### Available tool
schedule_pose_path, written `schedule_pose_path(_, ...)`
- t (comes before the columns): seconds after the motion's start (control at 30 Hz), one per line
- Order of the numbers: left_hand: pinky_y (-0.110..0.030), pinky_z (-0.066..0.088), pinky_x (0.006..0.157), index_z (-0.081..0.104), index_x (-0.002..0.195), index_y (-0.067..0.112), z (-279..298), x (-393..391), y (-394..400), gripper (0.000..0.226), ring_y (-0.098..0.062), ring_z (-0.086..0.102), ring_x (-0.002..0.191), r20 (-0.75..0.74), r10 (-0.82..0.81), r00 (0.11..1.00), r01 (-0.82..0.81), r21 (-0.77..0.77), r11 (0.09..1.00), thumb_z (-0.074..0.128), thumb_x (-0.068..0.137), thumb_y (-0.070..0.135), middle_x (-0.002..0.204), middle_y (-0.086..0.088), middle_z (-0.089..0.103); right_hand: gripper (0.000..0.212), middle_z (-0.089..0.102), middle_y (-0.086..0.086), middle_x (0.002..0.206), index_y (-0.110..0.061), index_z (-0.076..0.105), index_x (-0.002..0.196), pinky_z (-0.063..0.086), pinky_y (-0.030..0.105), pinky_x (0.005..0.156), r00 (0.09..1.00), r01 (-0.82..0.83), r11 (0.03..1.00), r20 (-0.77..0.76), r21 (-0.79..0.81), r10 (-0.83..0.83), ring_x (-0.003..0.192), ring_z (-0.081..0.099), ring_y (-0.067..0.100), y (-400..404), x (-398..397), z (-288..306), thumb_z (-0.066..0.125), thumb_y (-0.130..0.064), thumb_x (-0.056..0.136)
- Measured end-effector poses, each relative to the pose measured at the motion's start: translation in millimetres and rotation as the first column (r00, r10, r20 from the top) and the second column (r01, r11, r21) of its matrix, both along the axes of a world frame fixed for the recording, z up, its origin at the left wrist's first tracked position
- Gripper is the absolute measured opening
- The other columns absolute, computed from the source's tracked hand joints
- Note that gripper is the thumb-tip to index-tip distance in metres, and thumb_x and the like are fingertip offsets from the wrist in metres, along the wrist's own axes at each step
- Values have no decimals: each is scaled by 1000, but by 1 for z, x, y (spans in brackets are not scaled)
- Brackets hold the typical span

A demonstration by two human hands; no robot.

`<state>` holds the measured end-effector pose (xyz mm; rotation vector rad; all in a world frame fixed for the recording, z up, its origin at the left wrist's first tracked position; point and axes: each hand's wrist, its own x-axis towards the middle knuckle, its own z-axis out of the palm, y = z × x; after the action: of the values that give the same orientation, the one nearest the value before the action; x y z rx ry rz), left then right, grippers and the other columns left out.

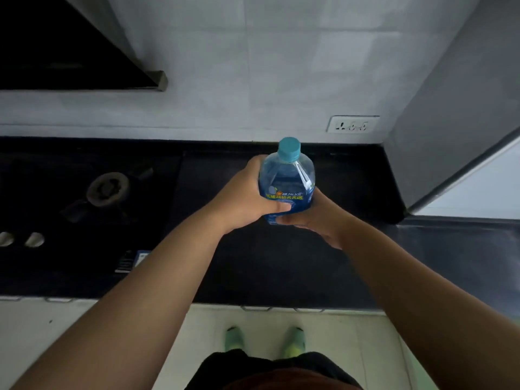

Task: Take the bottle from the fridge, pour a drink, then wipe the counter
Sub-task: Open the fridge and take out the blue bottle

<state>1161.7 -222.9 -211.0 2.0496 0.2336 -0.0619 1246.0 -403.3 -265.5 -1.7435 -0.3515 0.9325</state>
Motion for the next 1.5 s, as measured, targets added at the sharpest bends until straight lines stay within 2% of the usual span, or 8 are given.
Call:
schedule_pose_path(0.23, -21, 55, 88, 38, 140, 39, -48, 15, -4, 89, -1, 63, 111, -97, 0, 995, -2, -25, 1000, 92, 73, 13, 125, 18, 59, 107, 73, -12, 120, -36, 50, 139, 56, 44, 101, 991, 110, 977, 101, -181, -92, 113, 69, 10, 4, 6, -62, 101, -34, 46)
schedule_pose_path(0.37, -30, 58, 92, 36, 139, 38, -78, 22, -10, 92, -9, 64, 113, -145, -11, 989, 13, 12, 1000, 92, 71, 11, 128, 12, 59, 101, 69, -14, 120, -34, 44, 142, 55, 39, 98, 975, 176, 951, 175, -255, -134, 113, 65, 10, 1, 2, -75, 99, -25, 58)
schedule_pose_path(0.57, -23, 50, 78, 36, 142, 28, -114, 27, -24, 89, -13, 64, 106, -221, -9, 975, 43, 149, 988, 92, 74, 19, 122, 8, 59, 86, 69, -14, 117, -33, 50, 139, 56, 42, 99, 980, 161, 921, 167, -353, -107, 110, 66, 12, -4, -2, -105, 95, -28, 65)
schedule_pose_path(0.9, -37, 55, 93, 37, 145, 27, -147, 17, -29, 88, -19, 63, 118, -319, 10, 948, 73, 247, 966, 91, 76, 22, 133, 2, 61, 88, 68, -10, 124, -26, 47, 147, 54, 37, 100, 986, 150, 911, 122, -384, -111, 116, 65, 15, -12, -19, -132, 95, -31, 73)
schedule_pose_path(1.07, -37, 53, 98, 34, 147, 26, -148, 13, -29, 91, -19, 60, 123, -308, 23, 951, 55, 242, 969, 91, 77, 21, 139, 0, 58, 86, 66, -10, 124, -26, 46, 148, 48, 28, 91, 985, 169, 905, 102, -391, -140, 113, 62, 12, -7, -18, -130, 93, -22, 76)
schedule_pose_path(1.2, -38, 54, 96, 30, 149, 26, -145, 13, -30, 93, -21, 61, 121, -339, 10, 941, 75, 236, 969, 89, 78, 21, 138, -2, 58, 86, 68, -9, 123, -29, 44, 149, 53, 34, 94, 988, 145, 885, 110, -442, -107, 113, 64, 15, -5, -18, -126, 91, -28, 76)
schedule_pose_path(1.43, -33, 47, 105, 16, 164, 29, -118, 5, -15, 106, -23, 50, 139, -429, -42, 902, 177, 278, 944, 80, 83, 6, 159, -3, 41, 42, 70, -5, 108, -24, 54, 125, 57, 34, 79, 977, 102, 826, 210, -555, 20, 97, 68, 16, -14, -23, -90, 70, -17, 87)
schedule_pose_path(1.5, -31, 47, 103, 28, 161, 30, -103, 0, -7, 88, -19, 52, 136, -406, -48, 913, 179, 293, 939, 75, 88, 12, 158, 1, 43, 59, 67, -2, 132, -25, 51, 143, 58, 39, 92, 957, 159, 839, 291, -520, -1, 111, 68, 18, -23, -27, -71, 66, -16, 87)
